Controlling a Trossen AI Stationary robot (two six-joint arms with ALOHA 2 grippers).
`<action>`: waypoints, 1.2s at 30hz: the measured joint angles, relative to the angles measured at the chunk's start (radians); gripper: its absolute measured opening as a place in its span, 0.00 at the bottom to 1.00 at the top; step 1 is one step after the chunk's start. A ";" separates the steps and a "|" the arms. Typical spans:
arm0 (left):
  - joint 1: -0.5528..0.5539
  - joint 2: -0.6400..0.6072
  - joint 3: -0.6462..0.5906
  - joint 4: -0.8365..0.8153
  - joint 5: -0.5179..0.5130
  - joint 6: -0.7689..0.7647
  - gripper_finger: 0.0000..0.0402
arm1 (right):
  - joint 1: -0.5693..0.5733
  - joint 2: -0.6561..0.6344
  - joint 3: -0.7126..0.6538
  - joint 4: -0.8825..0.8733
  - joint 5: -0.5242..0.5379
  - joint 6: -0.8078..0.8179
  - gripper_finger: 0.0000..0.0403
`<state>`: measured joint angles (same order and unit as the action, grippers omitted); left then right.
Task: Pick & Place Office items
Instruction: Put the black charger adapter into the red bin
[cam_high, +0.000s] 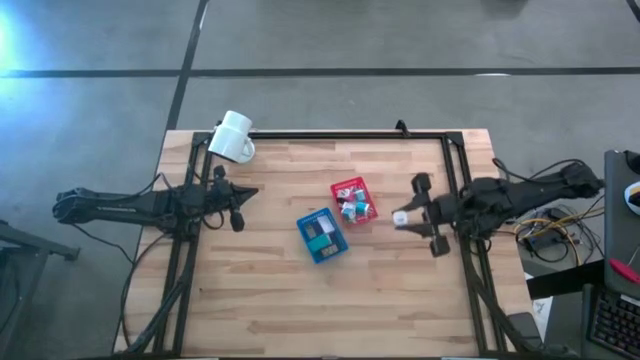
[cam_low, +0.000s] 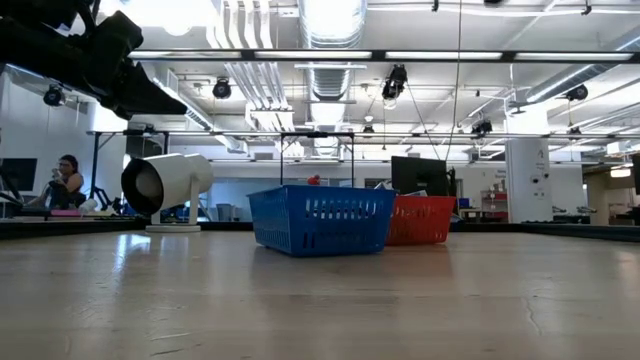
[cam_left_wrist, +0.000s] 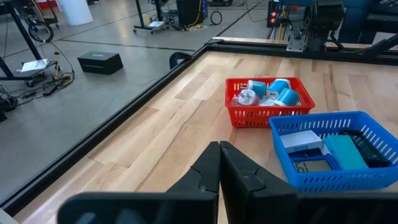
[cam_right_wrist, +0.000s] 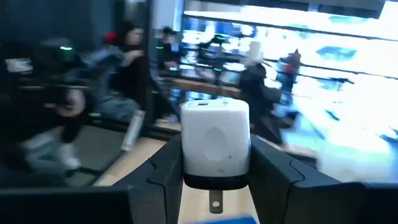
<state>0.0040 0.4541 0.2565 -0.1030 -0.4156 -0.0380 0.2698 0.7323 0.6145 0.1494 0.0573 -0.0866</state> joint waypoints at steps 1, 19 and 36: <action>0.000 0.000 0.000 -0.002 0.000 0.000 0.03 | -0.015 -0.036 -0.040 0.004 0.004 0.010 0.33; 0.000 0.000 0.000 0.013 -0.003 -0.008 0.03 | -0.160 -0.241 -0.494 0.345 -0.026 -0.012 0.32; 0.000 0.001 0.000 0.042 0.001 -0.022 0.03 | -0.159 -0.232 -0.575 0.427 -0.027 0.012 0.33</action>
<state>0.0044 0.4553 0.2565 -0.0612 -0.4146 -0.0601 0.1108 0.5000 0.0400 0.5761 0.0299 -0.0744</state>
